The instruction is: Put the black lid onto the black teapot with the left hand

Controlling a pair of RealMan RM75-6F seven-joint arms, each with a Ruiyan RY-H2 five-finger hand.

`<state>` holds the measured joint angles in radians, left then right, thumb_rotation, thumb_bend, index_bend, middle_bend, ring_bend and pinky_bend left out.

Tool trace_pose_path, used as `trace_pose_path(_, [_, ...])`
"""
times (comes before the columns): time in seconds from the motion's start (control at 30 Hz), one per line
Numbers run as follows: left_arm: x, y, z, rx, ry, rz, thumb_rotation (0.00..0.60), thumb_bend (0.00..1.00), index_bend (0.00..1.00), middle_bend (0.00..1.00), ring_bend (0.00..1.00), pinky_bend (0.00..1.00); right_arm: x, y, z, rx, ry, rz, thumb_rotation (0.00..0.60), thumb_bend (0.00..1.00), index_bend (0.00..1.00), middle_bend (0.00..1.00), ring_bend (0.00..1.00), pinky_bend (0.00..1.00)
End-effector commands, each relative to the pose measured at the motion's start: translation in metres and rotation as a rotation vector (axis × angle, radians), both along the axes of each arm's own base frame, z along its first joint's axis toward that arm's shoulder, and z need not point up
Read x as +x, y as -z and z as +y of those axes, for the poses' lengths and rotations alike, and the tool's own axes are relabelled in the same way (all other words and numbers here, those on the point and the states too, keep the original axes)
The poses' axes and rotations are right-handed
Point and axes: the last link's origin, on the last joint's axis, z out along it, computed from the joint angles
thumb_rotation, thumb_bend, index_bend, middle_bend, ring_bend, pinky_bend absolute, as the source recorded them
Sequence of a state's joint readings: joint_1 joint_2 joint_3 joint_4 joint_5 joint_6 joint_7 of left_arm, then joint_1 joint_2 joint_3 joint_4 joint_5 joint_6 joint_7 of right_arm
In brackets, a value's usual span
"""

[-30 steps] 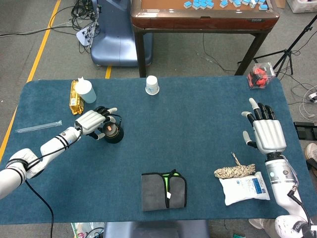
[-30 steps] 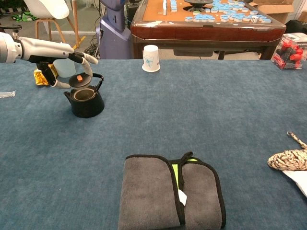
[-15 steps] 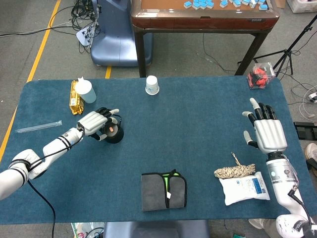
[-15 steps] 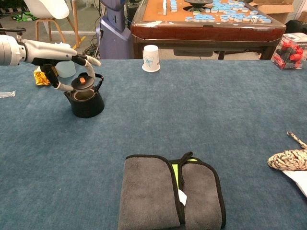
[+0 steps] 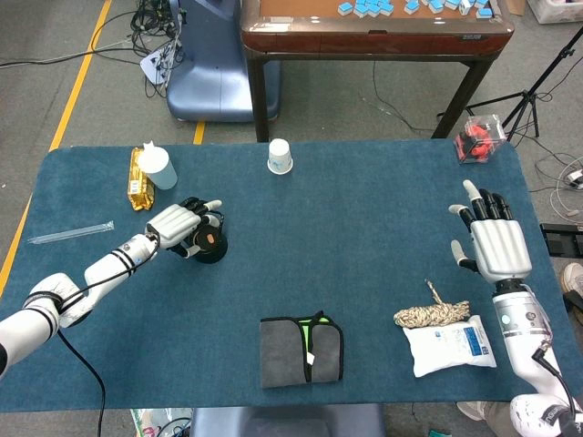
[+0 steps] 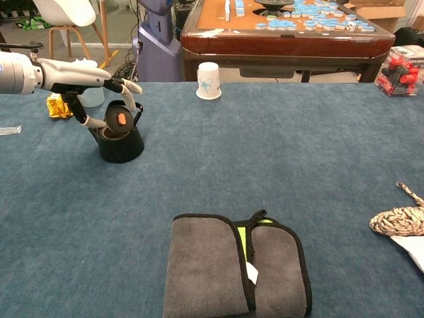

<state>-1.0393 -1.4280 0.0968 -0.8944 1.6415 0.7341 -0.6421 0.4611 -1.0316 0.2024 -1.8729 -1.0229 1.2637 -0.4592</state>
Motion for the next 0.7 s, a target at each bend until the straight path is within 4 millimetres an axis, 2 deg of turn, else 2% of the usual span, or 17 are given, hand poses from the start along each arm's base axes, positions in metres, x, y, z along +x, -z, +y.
trace_pose_path(0.03, [-0.001, -0.001, 0.001, -0.001, -0.004, 0.003, 0.600, 0.34, 0.23, 0.00, 0.00, 0.00, 0.000, 0.000, 0.000, 0.000, -0.001, 0.001, 0.600, 0.42, 0.25, 0.04, 0.01, 0.00])
trace_pose_path(0.4, [-0.001, -0.004, 0.000, -0.001, 0.005, 0.000, 0.600, 0.34, 0.22, 0.00, 0.00, 0.00, 0.000, 0.000, 0.000, 0.001, -0.001, -0.001, 0.600, 0.42, 0.25, 0.04, 0.01, 0.00])
trace_pose_path(0.7, [0.000, -0.010, -0.009, 0.007, 0.023, -0.003, 0.600, 0.34, 0.22, 0.00, 0.00, 0.00, -0.001, -0.001, 0.001, 0.000, -0.009, -0.009, 0.600, 0.42, 0.25, 0.04, 0.01, 0.00])
